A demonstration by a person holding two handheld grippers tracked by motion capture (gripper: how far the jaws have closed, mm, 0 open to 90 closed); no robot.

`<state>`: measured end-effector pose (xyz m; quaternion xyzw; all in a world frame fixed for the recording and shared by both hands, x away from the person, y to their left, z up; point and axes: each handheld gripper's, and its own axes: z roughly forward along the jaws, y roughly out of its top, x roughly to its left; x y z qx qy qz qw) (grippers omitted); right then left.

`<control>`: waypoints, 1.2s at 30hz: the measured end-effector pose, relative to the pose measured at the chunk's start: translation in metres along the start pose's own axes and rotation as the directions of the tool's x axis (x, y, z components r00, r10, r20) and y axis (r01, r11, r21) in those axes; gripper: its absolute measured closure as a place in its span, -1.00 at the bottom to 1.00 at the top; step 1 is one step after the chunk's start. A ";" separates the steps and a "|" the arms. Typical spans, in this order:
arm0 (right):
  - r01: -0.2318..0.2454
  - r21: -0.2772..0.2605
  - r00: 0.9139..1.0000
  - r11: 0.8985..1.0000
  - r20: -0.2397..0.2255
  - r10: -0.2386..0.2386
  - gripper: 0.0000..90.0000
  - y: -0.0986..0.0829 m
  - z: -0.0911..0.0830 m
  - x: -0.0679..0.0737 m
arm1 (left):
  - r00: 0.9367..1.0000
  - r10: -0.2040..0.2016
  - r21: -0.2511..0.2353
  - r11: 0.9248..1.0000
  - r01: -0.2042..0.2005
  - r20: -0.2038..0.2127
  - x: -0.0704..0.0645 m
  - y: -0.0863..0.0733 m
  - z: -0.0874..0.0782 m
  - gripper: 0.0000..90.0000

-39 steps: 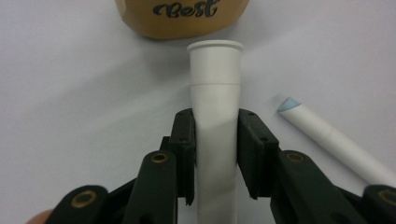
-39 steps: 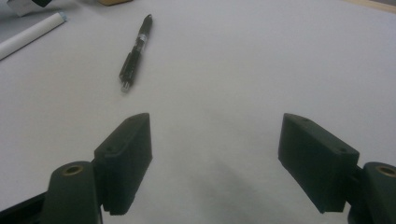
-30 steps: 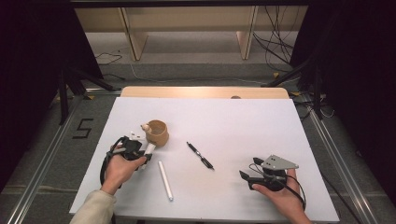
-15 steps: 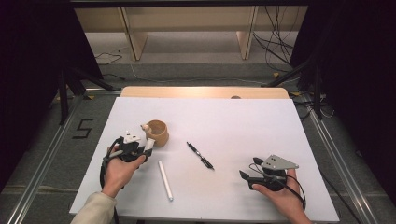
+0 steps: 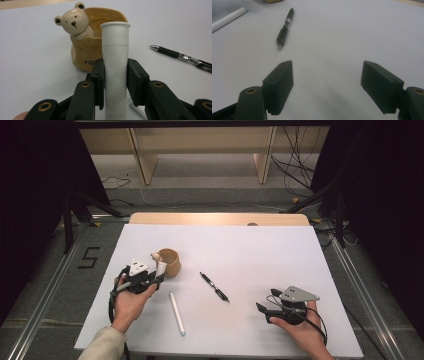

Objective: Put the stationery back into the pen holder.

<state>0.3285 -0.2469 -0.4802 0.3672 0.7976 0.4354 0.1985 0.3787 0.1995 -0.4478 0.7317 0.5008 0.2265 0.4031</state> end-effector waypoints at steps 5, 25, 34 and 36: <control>0.000 0.002 1.000 1.000 -0.001 0.000 -0.41 0.000 0.000 0.000 | 1.000 -0.001 -0.015 1.000 0.001 -0.005 0.000 0.001 0.000 0.55; 0.000 0.002 1.000 1.000 -0.002 0.000 -0.41 0.000 0.001 0.001 | 0.999 -0.029 -0.147 0.989 0.025 -0.025 -0.007 0.015 0.001 0.54; 0.000 0.004 1.000 1.000 -0.002 0.000 -0.41 0.000 0.002 0.001 | 0.999 -0.023 -0.190 0.982 0.014 -0.045 -0.010 0.024 0.002 0.54; 0.000 0.004 1.000 1.000 -0.002 0.000 -0.41 0.000 0.002 0.001 | 0.999 -0.022 -0.193 0.981 0.012 -0.048 -0.011 0.024 0.002 0.54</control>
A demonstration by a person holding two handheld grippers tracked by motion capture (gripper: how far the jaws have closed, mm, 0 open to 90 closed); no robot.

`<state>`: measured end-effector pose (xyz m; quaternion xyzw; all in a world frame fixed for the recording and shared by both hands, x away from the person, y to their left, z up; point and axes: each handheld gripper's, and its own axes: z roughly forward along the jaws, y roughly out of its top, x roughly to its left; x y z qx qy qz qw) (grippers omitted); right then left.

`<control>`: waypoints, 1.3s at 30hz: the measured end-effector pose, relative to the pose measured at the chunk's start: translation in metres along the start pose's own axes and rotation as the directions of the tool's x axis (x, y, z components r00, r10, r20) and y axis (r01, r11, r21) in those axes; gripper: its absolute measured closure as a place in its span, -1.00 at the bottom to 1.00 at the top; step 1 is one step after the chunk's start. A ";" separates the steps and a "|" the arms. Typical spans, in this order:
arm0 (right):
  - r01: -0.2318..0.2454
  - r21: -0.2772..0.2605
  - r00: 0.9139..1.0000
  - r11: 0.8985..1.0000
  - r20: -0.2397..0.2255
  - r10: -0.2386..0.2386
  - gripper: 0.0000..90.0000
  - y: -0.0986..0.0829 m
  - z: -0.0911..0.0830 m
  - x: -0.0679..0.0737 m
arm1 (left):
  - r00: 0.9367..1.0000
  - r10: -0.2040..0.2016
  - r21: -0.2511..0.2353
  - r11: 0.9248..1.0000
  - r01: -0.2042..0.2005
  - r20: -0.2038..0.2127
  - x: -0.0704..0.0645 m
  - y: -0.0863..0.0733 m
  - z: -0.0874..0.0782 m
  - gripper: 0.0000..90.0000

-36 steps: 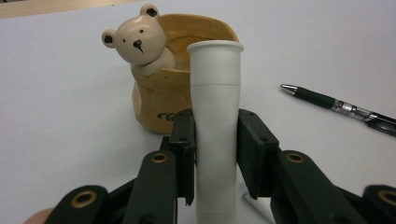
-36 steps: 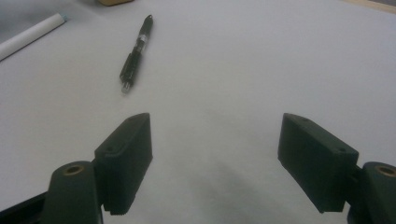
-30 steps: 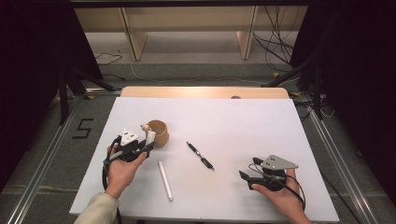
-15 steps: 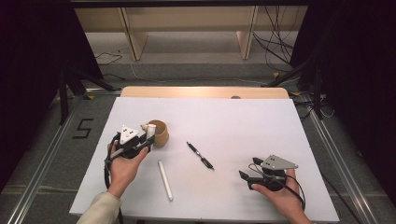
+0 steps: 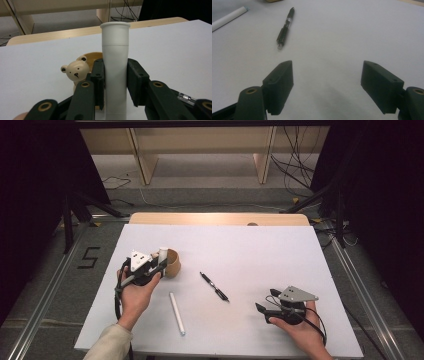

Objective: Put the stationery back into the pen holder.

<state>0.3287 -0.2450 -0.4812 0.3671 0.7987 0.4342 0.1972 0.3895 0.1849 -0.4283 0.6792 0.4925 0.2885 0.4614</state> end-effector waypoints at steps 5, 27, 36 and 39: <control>0.000 0.000 1.000 1.000 0.000 0.000 -0.41 0.000 0.000 0.000 | 1.000 -0.001 -0.011 1.000 0.001 -0.003 0.000 0.002 0.002 0.54; 0.001 0.000 1.000 1.000 -0.003 -0.001 -0.41 0.000 0.001 0.000 | 0.999 0.009 -0.058 0.998 -0.011 -0.032 -0.003 0.015 0.013 0.54; 0.002 0.000 1.000 1.000 -0.003 -0.002 -0.41 0.000 0.000 0.000 | 0.999 0.022 -0.072 0.997 -0.024 -0.034 -0.004 0.016 0.021 0.54; 0.003 0.000 1.000 1.000 -0.003 -0.003 -0.41 0.000 0.001 0.000 | 0.999 0.020 -0.071 0.997 -0.023 -0.038 -0.004 0.016 0.023 0.54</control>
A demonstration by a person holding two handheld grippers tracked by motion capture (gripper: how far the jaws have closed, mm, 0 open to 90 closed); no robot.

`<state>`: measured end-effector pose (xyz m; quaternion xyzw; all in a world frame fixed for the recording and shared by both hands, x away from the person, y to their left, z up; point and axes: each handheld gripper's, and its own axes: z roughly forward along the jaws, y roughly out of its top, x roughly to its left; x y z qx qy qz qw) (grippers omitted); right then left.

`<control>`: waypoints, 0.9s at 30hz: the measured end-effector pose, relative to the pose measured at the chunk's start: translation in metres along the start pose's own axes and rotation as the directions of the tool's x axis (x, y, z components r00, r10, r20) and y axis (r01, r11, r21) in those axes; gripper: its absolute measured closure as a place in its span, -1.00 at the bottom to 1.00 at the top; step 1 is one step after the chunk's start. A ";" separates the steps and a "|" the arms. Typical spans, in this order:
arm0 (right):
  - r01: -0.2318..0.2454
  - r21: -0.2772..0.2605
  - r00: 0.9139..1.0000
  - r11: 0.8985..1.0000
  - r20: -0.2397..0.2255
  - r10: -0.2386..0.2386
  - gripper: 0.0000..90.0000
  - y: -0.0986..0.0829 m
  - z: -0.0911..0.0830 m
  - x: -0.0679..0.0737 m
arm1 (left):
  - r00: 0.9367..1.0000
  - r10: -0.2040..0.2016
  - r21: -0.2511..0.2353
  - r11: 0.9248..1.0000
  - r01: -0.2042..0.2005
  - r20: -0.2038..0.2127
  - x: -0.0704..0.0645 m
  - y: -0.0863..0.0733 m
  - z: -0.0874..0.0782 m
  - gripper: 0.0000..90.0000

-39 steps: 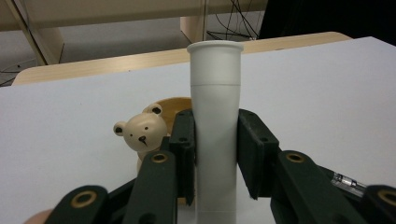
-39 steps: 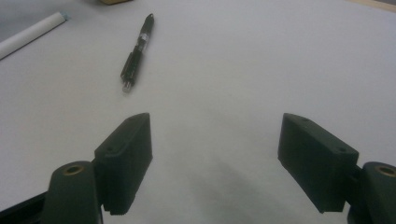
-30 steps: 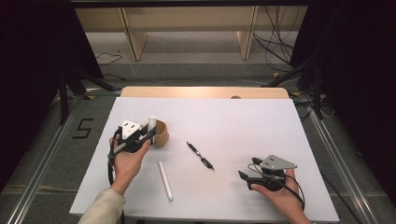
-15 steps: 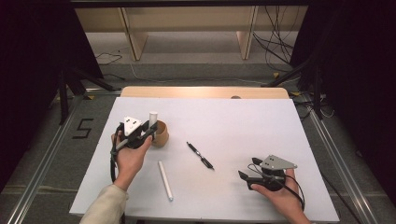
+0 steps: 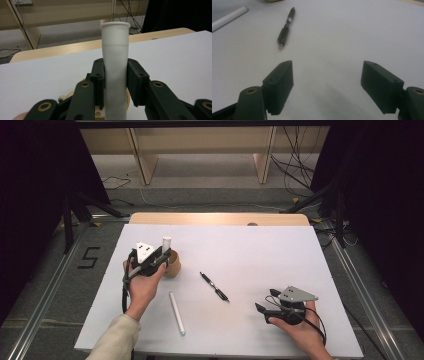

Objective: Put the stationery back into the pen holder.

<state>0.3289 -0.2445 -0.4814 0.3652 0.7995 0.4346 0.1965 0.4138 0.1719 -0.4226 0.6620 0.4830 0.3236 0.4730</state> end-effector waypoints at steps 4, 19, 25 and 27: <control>0.001 -0.001 1.000 1.000 0.000 -0.001 -0.41 0.000 0.000 0.000 | 1.000 0.008 -0.001 1.000 -0.008 -0.005 0.001 0.000 0.002 0.54; 0.003 0.001 1.000 1.000 -0.002 -0.003 -0.41 0.000 0.000 0.000 | 0.999 0.033 -0.016 0.999 -0.034 -0.031 -0.001 -0.001 0.008 0.54; 0.002 0.000 1.000 1.000 -0.002 -0.002 -0.41 0.000 0.000 0.000 | 0.999 0.045 -0.027 0.999 -0.046 -0.030 -0.003 0.000 0.010 0.54; 0.002 0.001 1.000 1.000 -0.002 -0.002 -0.41 0.000 0.000 0.000 | 0.998 0.047 -0.029 0.998 -0.048 -0.033 -0.003 0.000 0.011 0.54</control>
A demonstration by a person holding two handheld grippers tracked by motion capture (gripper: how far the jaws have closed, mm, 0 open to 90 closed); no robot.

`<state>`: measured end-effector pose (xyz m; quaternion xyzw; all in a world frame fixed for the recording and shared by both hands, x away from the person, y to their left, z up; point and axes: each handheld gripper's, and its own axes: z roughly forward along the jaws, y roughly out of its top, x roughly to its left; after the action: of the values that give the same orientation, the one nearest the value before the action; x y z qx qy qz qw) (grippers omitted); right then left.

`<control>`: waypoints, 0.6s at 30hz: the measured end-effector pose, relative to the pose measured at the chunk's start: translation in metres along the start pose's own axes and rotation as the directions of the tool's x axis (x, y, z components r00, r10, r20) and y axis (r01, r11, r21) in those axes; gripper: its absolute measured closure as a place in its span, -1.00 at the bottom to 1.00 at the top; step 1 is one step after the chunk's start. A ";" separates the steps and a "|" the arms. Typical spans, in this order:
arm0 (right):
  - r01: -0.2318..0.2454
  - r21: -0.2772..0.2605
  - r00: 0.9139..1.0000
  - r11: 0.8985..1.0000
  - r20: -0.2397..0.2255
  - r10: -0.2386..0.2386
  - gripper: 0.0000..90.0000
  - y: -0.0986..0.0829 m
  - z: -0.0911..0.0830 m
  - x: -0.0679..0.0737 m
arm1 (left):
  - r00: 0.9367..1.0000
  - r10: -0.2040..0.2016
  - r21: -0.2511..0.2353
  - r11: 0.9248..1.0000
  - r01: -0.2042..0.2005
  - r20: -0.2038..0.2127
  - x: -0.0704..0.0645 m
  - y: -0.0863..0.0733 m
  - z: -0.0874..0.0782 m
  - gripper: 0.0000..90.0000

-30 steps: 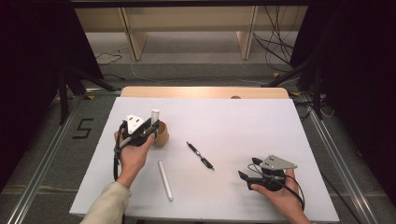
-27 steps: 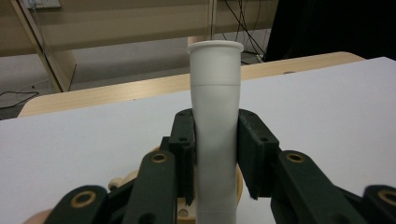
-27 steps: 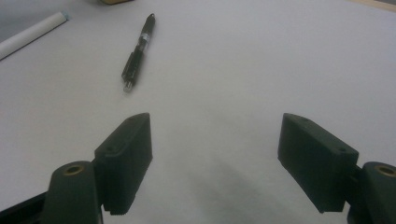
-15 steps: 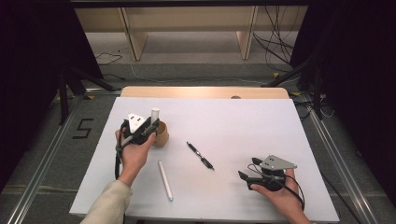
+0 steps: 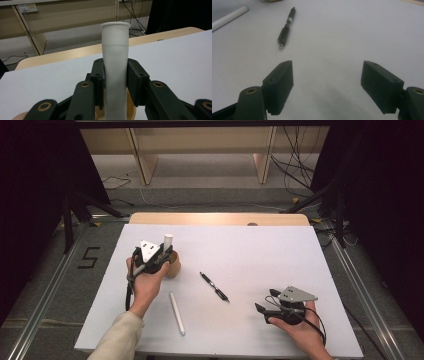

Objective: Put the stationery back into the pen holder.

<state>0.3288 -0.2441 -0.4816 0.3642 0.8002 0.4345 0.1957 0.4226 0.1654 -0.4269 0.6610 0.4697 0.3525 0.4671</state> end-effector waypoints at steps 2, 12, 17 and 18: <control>0.000 0.000 1.000 1.000 -0.001 0.000 -0.41 0.000 0.000 0.000 | 1.000 0.004 -0.001 1.000 -0.004 -0.003 0.000 0.000 0.001 0.54; -0.001 0.000 1.000 1.000 -0.001 0.001 -0.41 0.000 0.000 0.000 | 1.000 0.024 0.012 1.000 -0.024 -0.008 -0.002 -0.003 0.008 0.54; -0.003 -0.001 1.000 1.000 -0.001 0.003 -0.41 0.000 0.000 0.000 | 0.999 0.031 0.014 0.999 -0.031 -0.006 -0.004 -0.004 0.010 0.54; -0.003 -0.001 1.000 1.000 0.000 0.003 -0.41 0.000 0.000 0.000 | 0.999 0.031 0.014 0.999 -0.031 -0.006 -0.005 -0.004 0.010 0.54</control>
<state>0.3289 -0.2442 -0.4817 0.3654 0.7995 0.4351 0.1950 0.4291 0.1587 -0.4339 0.6704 0.4632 0.3586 0.4554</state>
